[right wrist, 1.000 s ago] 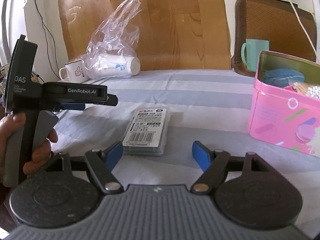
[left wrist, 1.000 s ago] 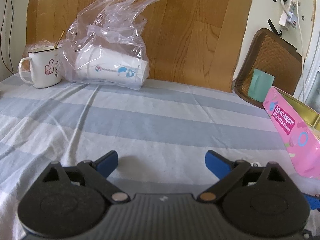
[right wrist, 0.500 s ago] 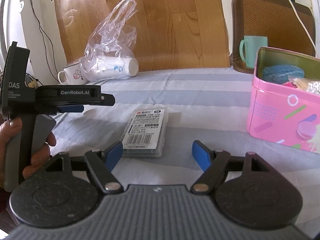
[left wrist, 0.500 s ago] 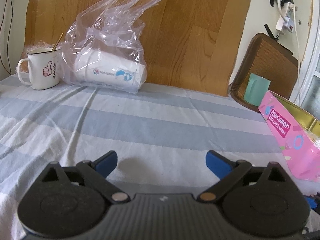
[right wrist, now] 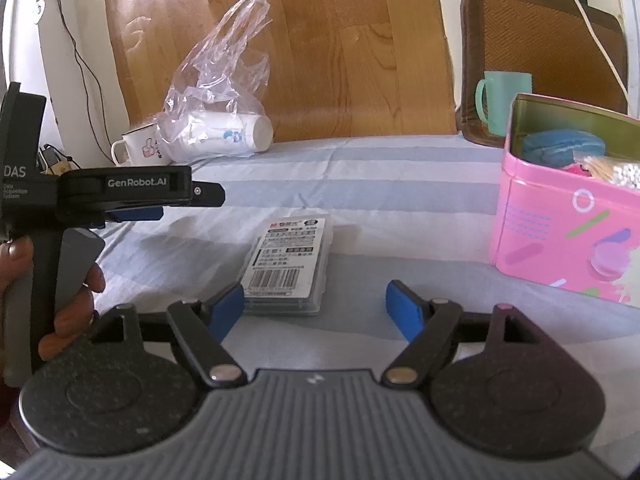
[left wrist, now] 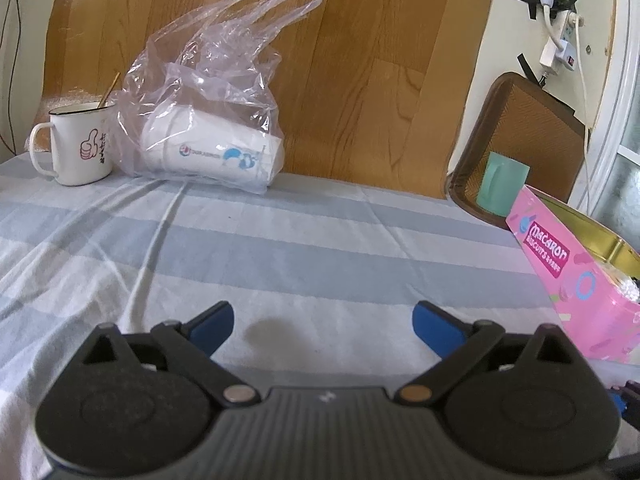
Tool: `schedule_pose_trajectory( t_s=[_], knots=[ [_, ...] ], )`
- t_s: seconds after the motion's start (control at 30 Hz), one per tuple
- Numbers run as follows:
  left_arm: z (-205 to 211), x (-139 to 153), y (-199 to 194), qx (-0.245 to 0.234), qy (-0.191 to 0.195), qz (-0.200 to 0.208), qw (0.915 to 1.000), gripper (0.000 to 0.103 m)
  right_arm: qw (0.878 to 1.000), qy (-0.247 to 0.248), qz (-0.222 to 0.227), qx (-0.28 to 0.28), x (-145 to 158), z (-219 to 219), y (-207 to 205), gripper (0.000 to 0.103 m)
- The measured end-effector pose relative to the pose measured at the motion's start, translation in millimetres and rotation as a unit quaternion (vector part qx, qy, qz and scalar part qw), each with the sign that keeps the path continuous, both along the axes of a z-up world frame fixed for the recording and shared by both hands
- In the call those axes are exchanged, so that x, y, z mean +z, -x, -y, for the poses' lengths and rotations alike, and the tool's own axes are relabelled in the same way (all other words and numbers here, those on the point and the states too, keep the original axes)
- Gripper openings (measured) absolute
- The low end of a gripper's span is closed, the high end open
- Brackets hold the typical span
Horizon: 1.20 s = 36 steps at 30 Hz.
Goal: Organize soft objects
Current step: 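Set the barcode card down on the table and open the right tool, then grasp the barcode card with the left tool and lift it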
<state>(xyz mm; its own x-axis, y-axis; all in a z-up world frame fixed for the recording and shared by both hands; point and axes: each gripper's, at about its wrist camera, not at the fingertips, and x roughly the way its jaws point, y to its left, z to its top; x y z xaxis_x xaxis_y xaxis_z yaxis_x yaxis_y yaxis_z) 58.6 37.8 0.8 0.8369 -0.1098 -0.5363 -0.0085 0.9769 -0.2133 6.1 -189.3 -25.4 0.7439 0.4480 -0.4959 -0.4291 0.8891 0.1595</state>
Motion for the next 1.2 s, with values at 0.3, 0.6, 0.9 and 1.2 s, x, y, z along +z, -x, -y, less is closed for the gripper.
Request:
schedule_pose_trajectory(
  t_s=[0.3,0.6,0.9,1.2],
  knots=[
    [2.0,1.3,3.2,-0.008,-0.001,0.008,0.9999,0.102,1.000,0.000,-0.001,0.002,-0.4,-0.5,0.2,0.083],
    [-5.9,0.4,1.2,-0.024,0.033,0.005,0.9992,0.099,0.999,0.040,0.007,0.026,1.0,-20.7,0.2,0.085],
    [-4.2,-1.5,-1.3,-0.040,0.041,-0.011,0.9983,0.091,0.995,0.086,0.020,0.038,1.7,-51.5,-7.2,0.062],
    [42.2,4.6,27.8,-0.188,0.115,-0.082,0.9719,0.088,0.995,0.078,0.029,0.055,-1.3,-10.5,35.0,0.062]
  ],
)
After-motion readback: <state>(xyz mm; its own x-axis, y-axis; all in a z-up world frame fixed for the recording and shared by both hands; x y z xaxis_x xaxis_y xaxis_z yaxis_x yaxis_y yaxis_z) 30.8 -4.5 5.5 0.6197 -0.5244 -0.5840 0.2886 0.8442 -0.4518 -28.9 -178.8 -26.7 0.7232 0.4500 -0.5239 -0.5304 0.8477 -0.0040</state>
